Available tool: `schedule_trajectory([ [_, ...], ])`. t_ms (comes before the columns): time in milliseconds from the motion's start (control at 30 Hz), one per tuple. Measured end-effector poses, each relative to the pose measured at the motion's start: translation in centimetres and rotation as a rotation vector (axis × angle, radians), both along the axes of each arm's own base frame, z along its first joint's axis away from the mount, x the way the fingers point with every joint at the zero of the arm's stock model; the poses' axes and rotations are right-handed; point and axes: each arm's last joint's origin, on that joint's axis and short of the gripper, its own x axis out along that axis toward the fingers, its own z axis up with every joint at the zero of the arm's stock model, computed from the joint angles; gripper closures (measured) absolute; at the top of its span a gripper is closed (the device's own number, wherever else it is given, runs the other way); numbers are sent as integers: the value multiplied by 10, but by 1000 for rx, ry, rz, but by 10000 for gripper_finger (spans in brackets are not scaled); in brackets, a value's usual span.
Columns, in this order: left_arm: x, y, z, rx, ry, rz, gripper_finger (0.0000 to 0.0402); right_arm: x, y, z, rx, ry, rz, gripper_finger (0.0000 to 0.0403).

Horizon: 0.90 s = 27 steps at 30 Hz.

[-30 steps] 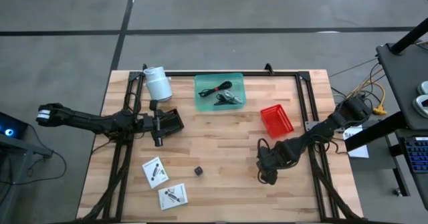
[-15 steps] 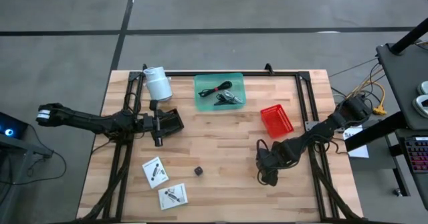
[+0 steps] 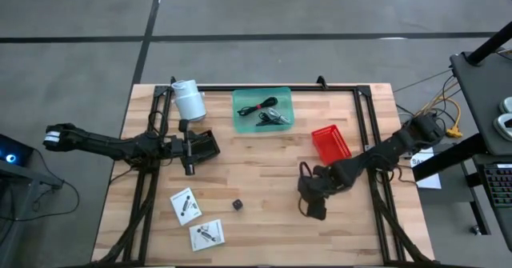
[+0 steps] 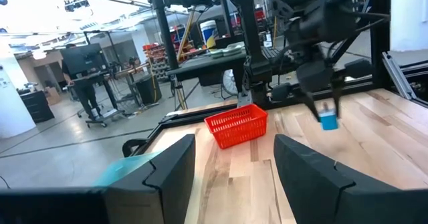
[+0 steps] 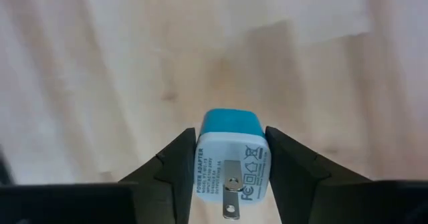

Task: Pick and place items into bin
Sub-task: Put the blue charger adapter into the orange bin

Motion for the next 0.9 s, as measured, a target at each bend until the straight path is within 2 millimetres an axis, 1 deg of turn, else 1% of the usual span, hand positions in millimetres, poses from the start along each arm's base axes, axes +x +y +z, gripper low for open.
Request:
schedule_trajectory([
  [267,0,0,0,0,-2,0,214,5,-49,17,-72,139,-32,267],
  [367,0,0,0,0,-3,0,214,7,-66,27,-94,174,-38,267],
  [533,0,0,0,0,1,0,214,8,-92,45,-188,218,-35,267],
  [633,0,0,0,0,1,0,214,6,-109,53,-225,248,-66,267],
  [733,0,0,0,0,-1,0,214,3,-129,57,-227,278,-118,267],
  [833,0,0,0,0,-2,0,214,-2,-150,60,-229,270,-174,267],
  [900,0,0,0,0,-3,0,214,-9,-165,60,-222,277,-227,267],
])
